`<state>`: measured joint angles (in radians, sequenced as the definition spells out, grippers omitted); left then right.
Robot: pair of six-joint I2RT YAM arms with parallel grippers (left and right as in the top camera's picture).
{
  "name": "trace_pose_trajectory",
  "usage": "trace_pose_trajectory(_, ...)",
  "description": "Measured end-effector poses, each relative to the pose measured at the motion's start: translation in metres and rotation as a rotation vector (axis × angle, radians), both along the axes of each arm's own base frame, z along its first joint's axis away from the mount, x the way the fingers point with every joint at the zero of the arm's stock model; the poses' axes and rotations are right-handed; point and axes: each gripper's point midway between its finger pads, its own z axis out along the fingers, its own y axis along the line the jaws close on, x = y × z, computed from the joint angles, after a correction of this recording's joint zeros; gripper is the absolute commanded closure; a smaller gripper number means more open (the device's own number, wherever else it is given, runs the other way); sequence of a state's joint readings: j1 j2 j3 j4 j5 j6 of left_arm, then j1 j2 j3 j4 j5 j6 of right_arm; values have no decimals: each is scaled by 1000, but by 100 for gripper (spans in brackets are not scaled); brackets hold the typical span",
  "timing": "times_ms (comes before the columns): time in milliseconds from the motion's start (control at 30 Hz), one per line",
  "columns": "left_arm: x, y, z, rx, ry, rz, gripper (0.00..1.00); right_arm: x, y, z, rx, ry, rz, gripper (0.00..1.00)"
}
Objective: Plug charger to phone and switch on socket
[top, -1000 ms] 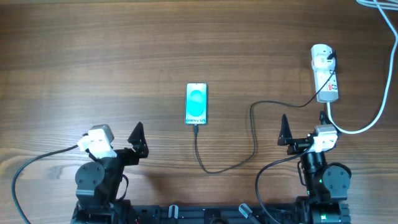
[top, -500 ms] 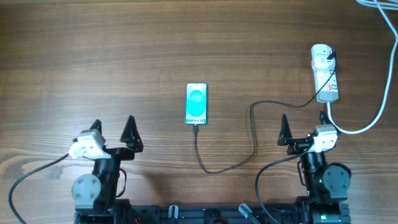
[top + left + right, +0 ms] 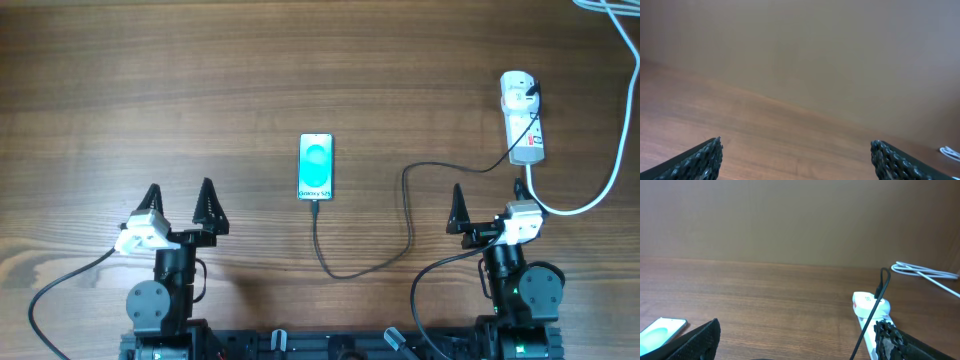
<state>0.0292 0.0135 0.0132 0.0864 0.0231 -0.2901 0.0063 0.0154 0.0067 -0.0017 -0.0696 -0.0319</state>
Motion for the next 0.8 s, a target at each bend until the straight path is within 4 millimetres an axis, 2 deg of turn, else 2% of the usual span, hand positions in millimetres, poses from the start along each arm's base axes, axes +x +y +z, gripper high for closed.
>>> trace_pose_trajectory(67, 1, 0, -12, -1, 49, 0, 0, 0, 0, 0, 0, 0, 0, 0)
trace_pose_trajectory(167, 1, 0, -41, -4, 163, 0, 0, 0, 0, 0, 0, 0, 0, 0)
trace_pose_trajectory(567, 0, 0, -41, 49, 162, 0, 0, 0, 0, 0, 0, 0, 0, 0)
trace_pose_trajectory(800, 0, -4, -41, 138, 161, -14, 0, 0, 0, 0, 0, 0, 0, 0)
